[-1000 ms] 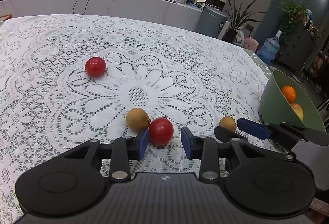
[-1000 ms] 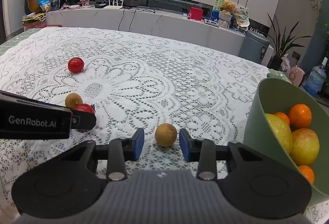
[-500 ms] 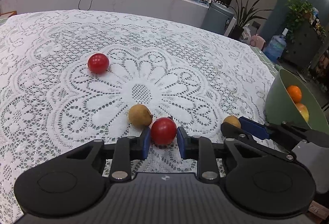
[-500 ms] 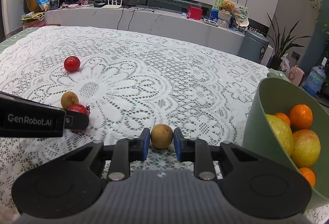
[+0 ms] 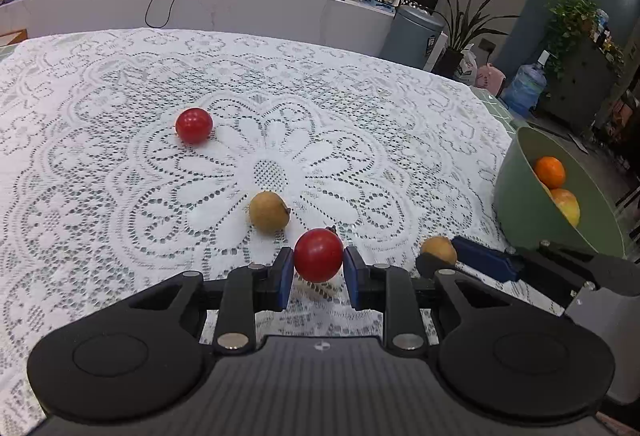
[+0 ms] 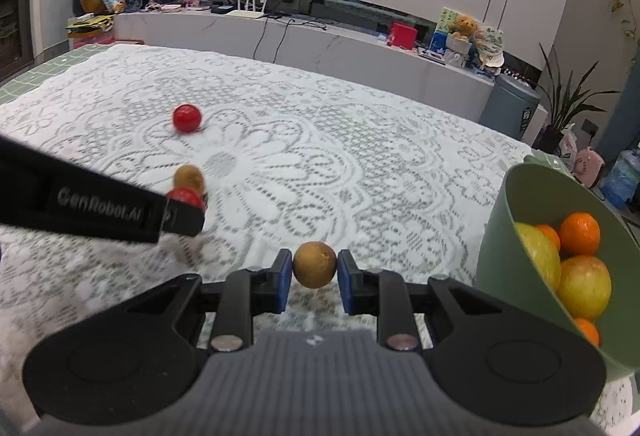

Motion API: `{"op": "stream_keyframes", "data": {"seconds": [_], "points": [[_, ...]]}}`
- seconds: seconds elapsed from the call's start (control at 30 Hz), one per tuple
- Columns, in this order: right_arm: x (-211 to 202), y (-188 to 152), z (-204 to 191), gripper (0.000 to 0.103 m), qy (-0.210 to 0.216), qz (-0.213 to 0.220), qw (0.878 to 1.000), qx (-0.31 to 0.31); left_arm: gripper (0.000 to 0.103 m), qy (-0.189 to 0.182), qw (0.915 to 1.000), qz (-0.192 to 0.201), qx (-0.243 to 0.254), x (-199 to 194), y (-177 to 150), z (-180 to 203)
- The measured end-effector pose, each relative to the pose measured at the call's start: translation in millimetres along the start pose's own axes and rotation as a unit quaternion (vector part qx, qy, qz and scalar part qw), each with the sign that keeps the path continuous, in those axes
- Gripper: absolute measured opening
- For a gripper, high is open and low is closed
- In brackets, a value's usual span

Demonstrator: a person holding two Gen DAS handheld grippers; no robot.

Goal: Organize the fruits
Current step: 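Carry the tomato over the colander with the left gripper while the right gripper carries the kiwi there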

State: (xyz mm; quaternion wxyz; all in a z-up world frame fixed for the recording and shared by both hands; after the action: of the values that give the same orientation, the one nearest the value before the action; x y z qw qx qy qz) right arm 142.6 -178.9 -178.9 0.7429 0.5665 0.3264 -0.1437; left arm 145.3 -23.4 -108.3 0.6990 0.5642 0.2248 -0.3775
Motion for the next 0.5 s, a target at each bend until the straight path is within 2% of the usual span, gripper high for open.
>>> {"op": "stream_keyframes", "data": {"seconds": [0.27, 0.5], "points": [[-27, -10, -4, 0.021, 0.004, 0.004, 1.0, -0.002, 0.03, -0.004, 0.9997, 0.019, 0.016, -23, 1, 11], [-50, -9, 1, 0.021, 0.006, 0.024, 1.0, 0.003, 0.03, -0.009, 0.9988, 0.033, 0.034, -40, 1, 27]]}}
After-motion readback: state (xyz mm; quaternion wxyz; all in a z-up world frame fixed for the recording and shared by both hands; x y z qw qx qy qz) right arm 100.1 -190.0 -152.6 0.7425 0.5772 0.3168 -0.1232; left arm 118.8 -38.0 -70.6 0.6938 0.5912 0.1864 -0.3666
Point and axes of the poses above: each gripper's, at about its wrist camera, not at the fingertips, and x roughly the way its jaws point, z to its right, y to its top, the point moved 6 cm from there along x, roughly the way its jaws point, and after that the axes turned 2 degrees about -z, right-handed, at the moved point
